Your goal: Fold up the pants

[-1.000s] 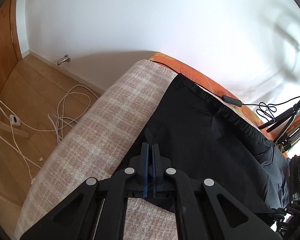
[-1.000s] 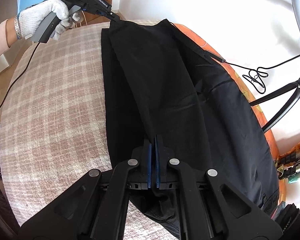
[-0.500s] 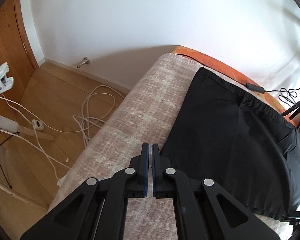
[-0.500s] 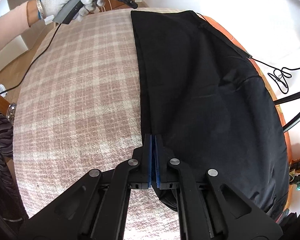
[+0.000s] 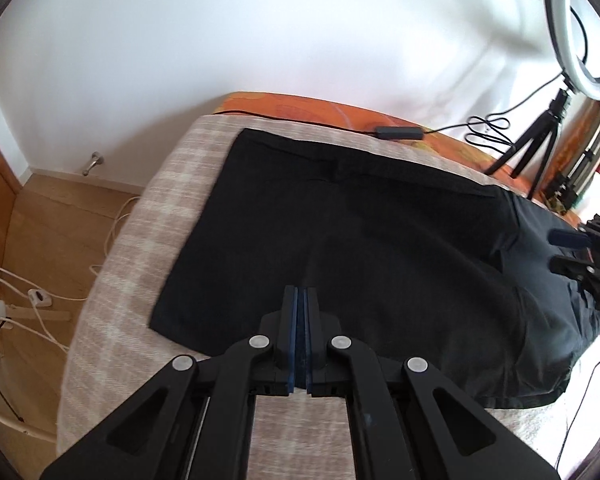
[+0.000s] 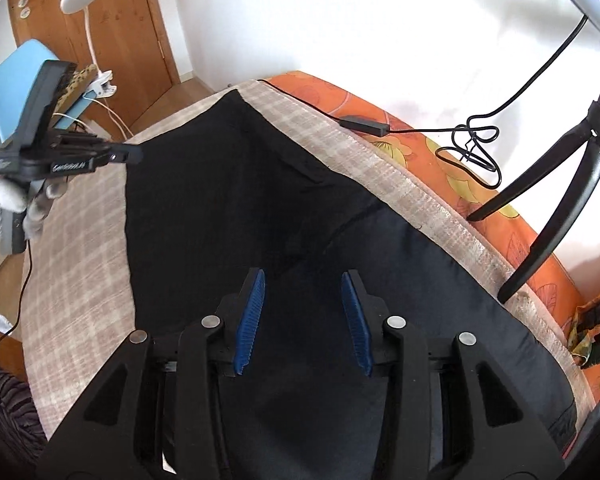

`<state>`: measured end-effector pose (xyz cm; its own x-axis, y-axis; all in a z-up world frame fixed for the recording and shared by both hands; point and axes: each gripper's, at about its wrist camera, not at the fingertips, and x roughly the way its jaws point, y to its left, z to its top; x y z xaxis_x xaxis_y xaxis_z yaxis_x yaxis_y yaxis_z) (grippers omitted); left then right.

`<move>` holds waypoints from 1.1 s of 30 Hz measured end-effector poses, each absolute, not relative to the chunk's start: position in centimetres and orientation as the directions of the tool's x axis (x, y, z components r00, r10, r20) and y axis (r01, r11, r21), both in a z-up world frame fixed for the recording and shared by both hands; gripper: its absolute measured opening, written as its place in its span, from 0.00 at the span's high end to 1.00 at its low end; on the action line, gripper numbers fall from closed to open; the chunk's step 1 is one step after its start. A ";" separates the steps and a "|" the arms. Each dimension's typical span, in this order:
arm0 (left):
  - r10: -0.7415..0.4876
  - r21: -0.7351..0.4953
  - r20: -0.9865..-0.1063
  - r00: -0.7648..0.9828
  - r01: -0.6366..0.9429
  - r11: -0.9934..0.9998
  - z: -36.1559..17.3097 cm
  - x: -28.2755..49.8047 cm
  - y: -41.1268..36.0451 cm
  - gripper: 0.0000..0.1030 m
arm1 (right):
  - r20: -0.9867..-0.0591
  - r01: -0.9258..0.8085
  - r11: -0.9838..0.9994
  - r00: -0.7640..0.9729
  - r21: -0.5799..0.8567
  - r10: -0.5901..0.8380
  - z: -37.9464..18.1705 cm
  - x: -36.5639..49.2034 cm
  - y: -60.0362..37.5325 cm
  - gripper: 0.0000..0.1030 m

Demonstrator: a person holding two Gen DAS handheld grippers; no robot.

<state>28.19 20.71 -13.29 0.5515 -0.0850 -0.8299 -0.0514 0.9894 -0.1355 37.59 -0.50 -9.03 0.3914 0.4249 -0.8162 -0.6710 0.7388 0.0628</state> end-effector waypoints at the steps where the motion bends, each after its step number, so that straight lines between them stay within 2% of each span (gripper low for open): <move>1: -0.095 -0.133 -0.832 0.546 -0.030 0.991 -13.4 28.5 19.8 1.00 | -0.819 -0.663 0.747 0.398 0.054 0.412 -9.5 38.2 -0.3 0.60; 4: -0.130 -0.139 -0.838 0.531 0.024 0.990 -13.8 28.9 17.6 1.00 | -0.831 -0.633 0.774 0.433 -0.005 0.349 -10.8 40.2 0.2 0.60; 8: -0.116 -0.091 -0.859 0.499 0.073 0.993 -14.9 29.2 15.6 1.00 | -0.858 -0.597 0.802 0.426 -0.026 0.289 -12.7 42.9 0.0 0.59; 10: -0.106 -0.076 -0.865 0.491 0.081 0.994 -15.3 29.2 15.1 1.00 | -0.875 -0.587 0.808 0.419 -0.055 0.244 -13.9 43.6 -0.3 0.51; 11: -0.101 -0.071 -0.866 0.489 0.081 0.994 -15.5 29.3 15.0 1.00 | -0.868 -0.587 0.807 0.432 -0.065 0.245 -14.1 43.6 -0.4 0.48; 15: -0.098 -0.073 -0.871 0.482 0.071 0.995 -16.1 29.4 15.3 1.00 | -0.843 -0.553 0.832 0.467 -0.042 0.268 -13.1 43.5 -1.9 0.47; 20: -0.102 -0.079 -0.859 0.503 0.066 0.995 -14.9 29.3 15.4 1.00 | -0.769 -0.486 0.870 0.523 0.085 0.367 -9.4 40.1 -7.3 0.47; 23: -0.131 -0.092 -0.842 0.523 0.099 0.991 -13.9 29.0 14.2 1.00 | -0.755 -0.406 0.907 0.557 0.116 0.346 -8.2 37.0 -11.9 0.45; 28: -0.214 -0.118 -0.828 0.518 0.212 0.970 -12.8 28.2 9.6 1.00 | -0.762 -0.226 0.969 0.608 0.103 0.223 -7.8 30.5 -19.5 0.45; 29: -0.231 -0.119 -0.827 0.513 0.242 0.963 -12.7 28.0 8.3 1.00 | -0.770 -0.173 0.978 0.606 0.116 0.198 -7.9 29.1 -21.2 0.41; 33: -0.311 -0.140 -0.828 0.466 0.366 0.920 -12.6 27.3 2.9 1.00 | -0.798 0.022 0.981 0.586 0.191 0.142 -9.1 24.3 -27.2 0.40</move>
